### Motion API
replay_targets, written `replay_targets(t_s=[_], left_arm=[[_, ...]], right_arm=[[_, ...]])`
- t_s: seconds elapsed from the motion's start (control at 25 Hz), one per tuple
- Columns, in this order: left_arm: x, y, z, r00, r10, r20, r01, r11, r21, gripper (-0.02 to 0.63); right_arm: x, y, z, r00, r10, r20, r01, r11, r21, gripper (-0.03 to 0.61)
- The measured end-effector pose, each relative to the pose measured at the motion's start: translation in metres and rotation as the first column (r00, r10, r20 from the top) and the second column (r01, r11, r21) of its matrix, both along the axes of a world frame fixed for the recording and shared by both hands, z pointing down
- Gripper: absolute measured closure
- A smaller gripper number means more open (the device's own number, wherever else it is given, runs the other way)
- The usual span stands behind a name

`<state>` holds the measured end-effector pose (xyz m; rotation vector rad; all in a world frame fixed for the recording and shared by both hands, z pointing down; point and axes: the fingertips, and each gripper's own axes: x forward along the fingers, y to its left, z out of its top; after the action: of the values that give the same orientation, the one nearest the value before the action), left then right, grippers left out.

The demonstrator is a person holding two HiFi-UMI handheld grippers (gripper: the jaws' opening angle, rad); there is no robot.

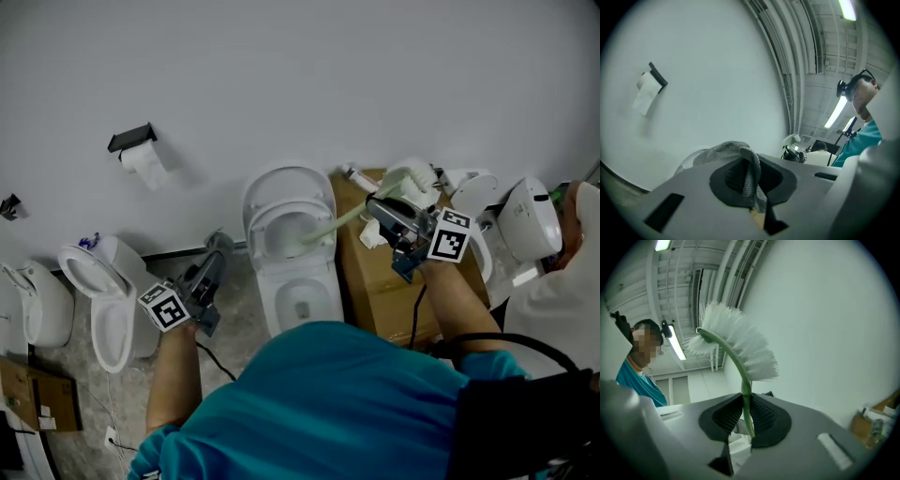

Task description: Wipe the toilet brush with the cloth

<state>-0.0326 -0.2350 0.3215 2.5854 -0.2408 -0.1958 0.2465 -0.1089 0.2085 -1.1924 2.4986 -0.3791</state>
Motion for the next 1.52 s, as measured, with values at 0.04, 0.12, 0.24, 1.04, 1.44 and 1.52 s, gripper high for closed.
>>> replay_targets(t_s=[0.04, 0.12, 0.24, 1.04, 1.44, 1.52], left_arm=[[0.0, 0.002, -0.006, 1.0, -0.016, -0.001, 0.016, 1.0, 0.027, 0.592], [0.003, 0.005, -0.02, 0.999, -0.047, -0.005, 0.047, 0.996, 0.082, 0.592], [0.01, 0.008, -0.038, 0.995, -0.096, -0.007, 0.096, 0.985, 0.145, 0.592], [0.015, 0.0, -0.055, 0.971, -0.24, -0.001, 0.234, 0.946, 0.223, 0.592], [0.015, 0.003, -0.051, 0.972, -0.232, 0.028, 0.221, 0.95, 0.221, 0.592], [0.016, 0.005, -0.049, 0.973, -0.228, 0.033, 0.215, 0.95, 0.225, 0.592]], right_arm=[[0.0, -0.004, 0.009, 1.0, 0.016, -0.008, -0.016, 0.999, -0.035, 0.526], [-0.001, -0.011, 0.025, 0.999, 0.033, -0.007, -0.034, 0.995, -0.089, 0.526], [0.001, -0.019, 0.046, 0.998, 0.056, 0.001, -0.055, 0.985, -0.162, 0.525], [0.026, -0.03, 0.082, 0.968, 0.213, -0.136, -0.245, 0.925, -0.292, 0.526], [0.015, -0.03, 0.074, 0.975, 0.175, -0.138, -0.207, 0.938, -0.277, 0.526], [0.014, -0.029, 0.074, 0.976, 0.169, -0.134, -0.201, 0.941, -0.273, 0.526]])
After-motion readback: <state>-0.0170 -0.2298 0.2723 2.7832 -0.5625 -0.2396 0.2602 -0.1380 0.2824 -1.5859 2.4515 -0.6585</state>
